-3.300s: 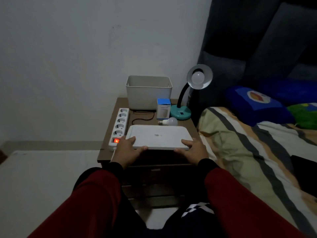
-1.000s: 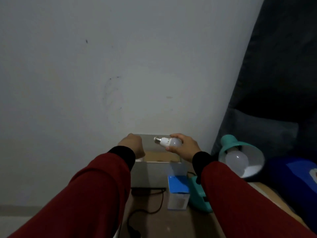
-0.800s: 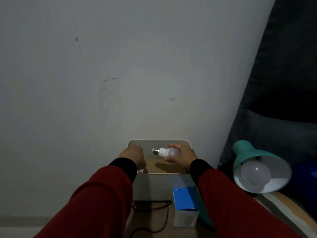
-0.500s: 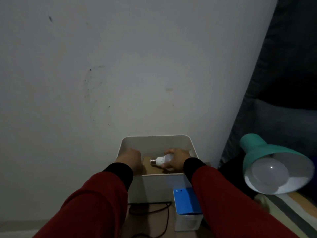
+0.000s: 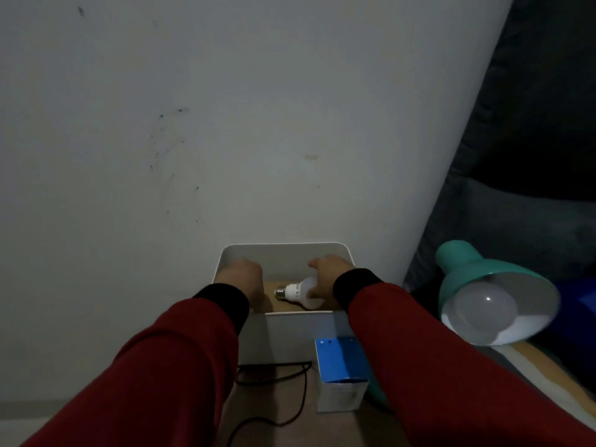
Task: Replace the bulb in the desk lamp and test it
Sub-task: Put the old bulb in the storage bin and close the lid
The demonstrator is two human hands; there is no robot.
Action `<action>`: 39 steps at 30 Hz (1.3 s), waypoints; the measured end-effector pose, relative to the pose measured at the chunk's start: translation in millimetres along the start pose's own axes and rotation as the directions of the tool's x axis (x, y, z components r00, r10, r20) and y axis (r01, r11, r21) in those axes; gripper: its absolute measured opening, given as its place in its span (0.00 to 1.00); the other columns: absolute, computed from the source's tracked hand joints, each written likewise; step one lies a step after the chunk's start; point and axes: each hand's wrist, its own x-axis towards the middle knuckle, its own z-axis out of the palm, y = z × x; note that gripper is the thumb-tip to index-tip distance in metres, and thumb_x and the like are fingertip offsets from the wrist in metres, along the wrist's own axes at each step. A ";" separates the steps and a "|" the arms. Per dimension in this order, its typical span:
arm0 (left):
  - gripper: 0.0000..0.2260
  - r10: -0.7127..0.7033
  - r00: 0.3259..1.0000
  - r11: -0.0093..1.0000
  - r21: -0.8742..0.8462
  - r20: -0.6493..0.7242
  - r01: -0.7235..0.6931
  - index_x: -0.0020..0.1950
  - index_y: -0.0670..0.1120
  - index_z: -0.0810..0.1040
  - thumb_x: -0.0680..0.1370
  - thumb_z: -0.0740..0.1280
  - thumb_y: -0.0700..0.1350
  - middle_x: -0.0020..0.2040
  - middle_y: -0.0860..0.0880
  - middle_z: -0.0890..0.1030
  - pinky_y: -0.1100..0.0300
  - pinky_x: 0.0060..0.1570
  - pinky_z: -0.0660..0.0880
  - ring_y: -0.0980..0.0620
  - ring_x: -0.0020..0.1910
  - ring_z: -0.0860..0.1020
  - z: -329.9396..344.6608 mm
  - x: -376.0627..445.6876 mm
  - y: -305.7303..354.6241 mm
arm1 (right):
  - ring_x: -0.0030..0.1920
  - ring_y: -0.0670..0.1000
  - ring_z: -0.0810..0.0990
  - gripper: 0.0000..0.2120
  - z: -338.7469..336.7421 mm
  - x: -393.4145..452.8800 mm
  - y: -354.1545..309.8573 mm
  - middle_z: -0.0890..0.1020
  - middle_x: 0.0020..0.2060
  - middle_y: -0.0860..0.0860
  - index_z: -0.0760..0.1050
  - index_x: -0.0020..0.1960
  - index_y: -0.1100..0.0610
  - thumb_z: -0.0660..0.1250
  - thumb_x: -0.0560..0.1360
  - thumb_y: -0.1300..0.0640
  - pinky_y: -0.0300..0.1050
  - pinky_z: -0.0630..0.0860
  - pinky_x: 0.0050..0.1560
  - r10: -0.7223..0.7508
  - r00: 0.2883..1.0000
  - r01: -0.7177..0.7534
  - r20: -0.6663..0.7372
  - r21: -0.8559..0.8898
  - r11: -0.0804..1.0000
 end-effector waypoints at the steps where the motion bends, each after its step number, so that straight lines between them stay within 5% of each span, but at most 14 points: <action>1: 0.21 0.004 1.000 1.000 0.005 -0.013 -0.004 0.67 0.42 0.73 0.76 0.65 0.47 0.67 0.43 0.74 0.54 0.66 0.72 0.45 0.67 0.73 -5.0 -5.1 0.9 | 0.67 0.57 0.72 0.30 -5.1 -5.3 -0.9 0.71 0.68 0.58 0.65 0.72 0.57 0.69 0.73 0.51 0.49 0.72 0.65 -0.001 1.000 0.001 0.001 -0.056 0.998; 11: 0.18 0.002 0.992 1.000 -0.006 -0.128 -0.003 0.66 0.42 0.73 0.77 0.63 0.46 0.65 0.42 0.74 0.56 0.61 0.74 0.45 0.65 0.73 -36.1 -88.2 7.8 | 0.62 0.57 0.76 0.25 -47.6 -102.4 -2.0 0.75 0.65 0.57 0.70 0.68 0.59 0.68 0.75 0.51 0.50 0.76 0.62 0.003 0.995 -0.026 -0.095 -0.234 0.972; 21: 0.23 -0.014 0.991 0.976 -0.217 -0.131 -0.015 0.67 0.43 0.72 0.75 0.67 0.51 0.67 0.42 0.73 0.55 0.64 0.71 0.43 0.66 0.72 7.9 -202.7 2.3 | 0.63 0.58 0.75 0.22 -3.0 -252.8 14.0 0.77 0.63 0.57 0.72 0.66 0.57 0.67 0.74 0.51 0.48 0.73 0.62 0.055 0.980 -0.053 -0.193 0.014 0.998; 30: 0.24 -0.032 0.999 0.879 -0.475 0.016 0.036 0.68 0.41 0.71 0.76 0.66 0.53 0.65 0.40 0.75 0.55 0.60 0.71 0.42 0.64 0.73 144.3 -280.5 2.7 | 0.72 0.56 0.64 0.31 125.2 -320.5 32.4 0.66 0.73 0.55 0.62 0.73 0.56 0.67 0.74 0.48 0.46 0.62 0.72 0.159 0.986 -0.141 -0.055 0.250 0.958; 36: 0.35 -0.011 0.992 0.893 -0.445 0.123 0.065 0.77 0.43 0.55 0.76 0.64 0.57 0.74 0.40 0.65 0.53 0.70 0.65 0.40 0.72 0.65 201.5 -306.6 15.2 | 0.75 0.57 0.58 0.37 188.3 -332.5 38.7 0.59 0.76 0.55 0.52 0.77 0.56 0.66 0.75 0.45 0.48 0.59 0.72 0.202 0.972 -0.231 0.124 0.306 0.924; 39: 0.36 -0.003 0.988 0.905 -0.420 0.153 0.068 0.78 0.45 0.50 0.77 0.61 0.60 0.78 0.40 0.54 0.50 0.74 0.59 0.39 0.76 0.55 216.6 -310.3 20.9 | 0.76 0.61 0.55 0.48 218.1 -318.0 54.3 0.56 0.77 0.55 0.50 0.77 0.53 0.62 0.66 0.31 0.57 0.60 0.73 0.242 0.953 -0.280 0.180 0.224 0.934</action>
